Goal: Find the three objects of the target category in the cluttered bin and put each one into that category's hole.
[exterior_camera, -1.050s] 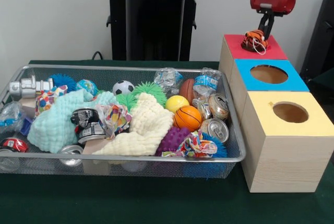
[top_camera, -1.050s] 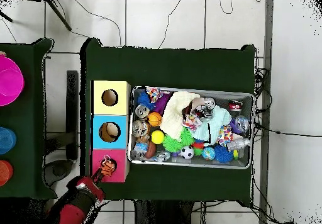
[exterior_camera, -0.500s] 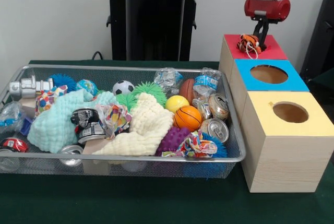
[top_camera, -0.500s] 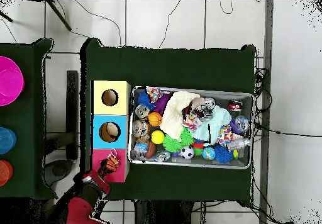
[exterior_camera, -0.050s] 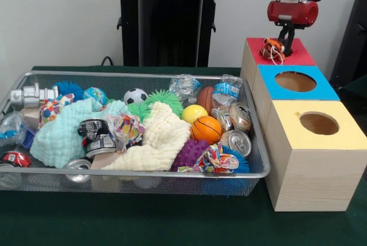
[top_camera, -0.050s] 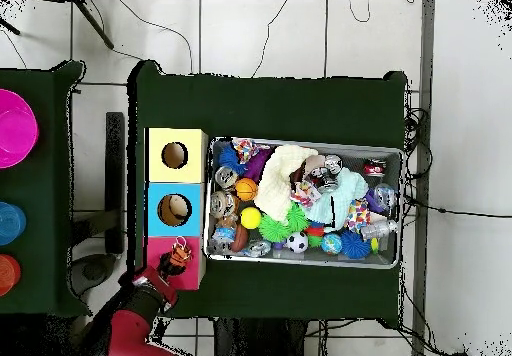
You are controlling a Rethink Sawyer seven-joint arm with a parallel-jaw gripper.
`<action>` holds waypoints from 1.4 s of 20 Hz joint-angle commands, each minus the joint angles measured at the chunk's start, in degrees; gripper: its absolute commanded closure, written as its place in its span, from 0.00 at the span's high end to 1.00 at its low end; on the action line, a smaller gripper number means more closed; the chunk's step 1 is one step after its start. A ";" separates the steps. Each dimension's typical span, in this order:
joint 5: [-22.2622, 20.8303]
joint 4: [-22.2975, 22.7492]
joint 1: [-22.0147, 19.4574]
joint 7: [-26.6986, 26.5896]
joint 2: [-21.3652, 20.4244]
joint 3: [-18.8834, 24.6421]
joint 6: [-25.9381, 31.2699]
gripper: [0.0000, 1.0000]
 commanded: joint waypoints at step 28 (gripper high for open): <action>7.38 3.72 4.02 18.31 -0.76 7.20 -0.26 0.00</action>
